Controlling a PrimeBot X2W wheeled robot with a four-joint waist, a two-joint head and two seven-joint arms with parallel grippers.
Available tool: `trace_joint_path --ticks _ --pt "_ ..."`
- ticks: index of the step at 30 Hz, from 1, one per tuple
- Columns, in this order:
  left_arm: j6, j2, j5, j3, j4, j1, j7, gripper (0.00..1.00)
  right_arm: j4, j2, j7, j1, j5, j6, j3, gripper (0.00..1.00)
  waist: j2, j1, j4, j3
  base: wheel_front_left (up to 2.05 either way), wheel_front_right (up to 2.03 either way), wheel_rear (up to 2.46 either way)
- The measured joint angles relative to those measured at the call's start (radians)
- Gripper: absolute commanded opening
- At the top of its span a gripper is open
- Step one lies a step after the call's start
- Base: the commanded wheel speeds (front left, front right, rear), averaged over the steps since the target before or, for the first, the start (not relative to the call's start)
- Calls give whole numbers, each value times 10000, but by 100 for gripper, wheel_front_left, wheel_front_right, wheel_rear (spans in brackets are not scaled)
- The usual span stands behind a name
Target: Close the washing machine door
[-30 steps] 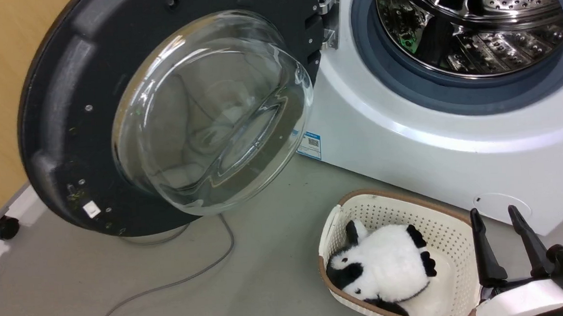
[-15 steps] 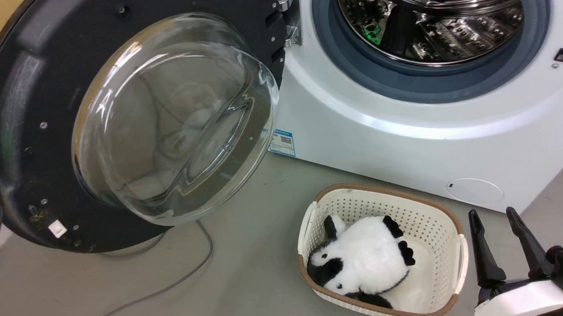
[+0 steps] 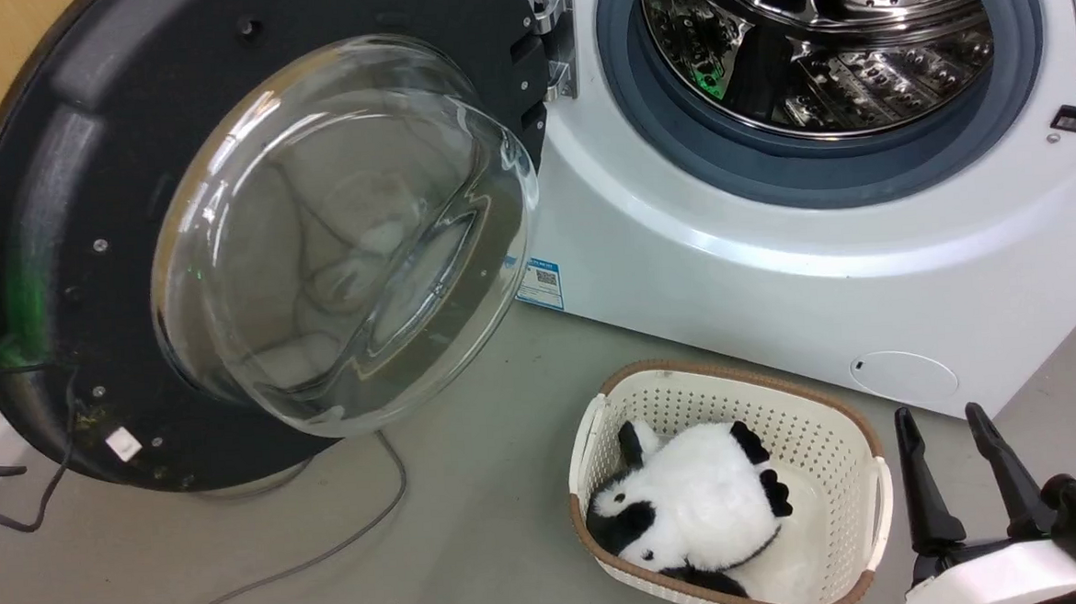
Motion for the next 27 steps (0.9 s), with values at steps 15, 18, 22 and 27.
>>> trace_joint_path --ticks 15,18,22,27 --pt "-291 -42 -895 -391 -2650 1477 2861 0 274 0 -90 11 159 0 19 100 0 0 136 -270 0 0 0" --pt "-178 -255 -1007 -627 -3490 1827 3244 0 332 0 -98 12 165 0 31 100 0 -1 166 -350 0 0 0" --pt "-81 -531 -1018 -1087 -4635 2260 3689 0 353 0 -153 12 167 0 67 100 0 -1 155 -478 0 0 0" --pt "-73 -830 -1018 -1687 -5712 2666 4088 0 362 2 -167 12 215 0 196 100 0 -1 -158 -605 0 0 0"
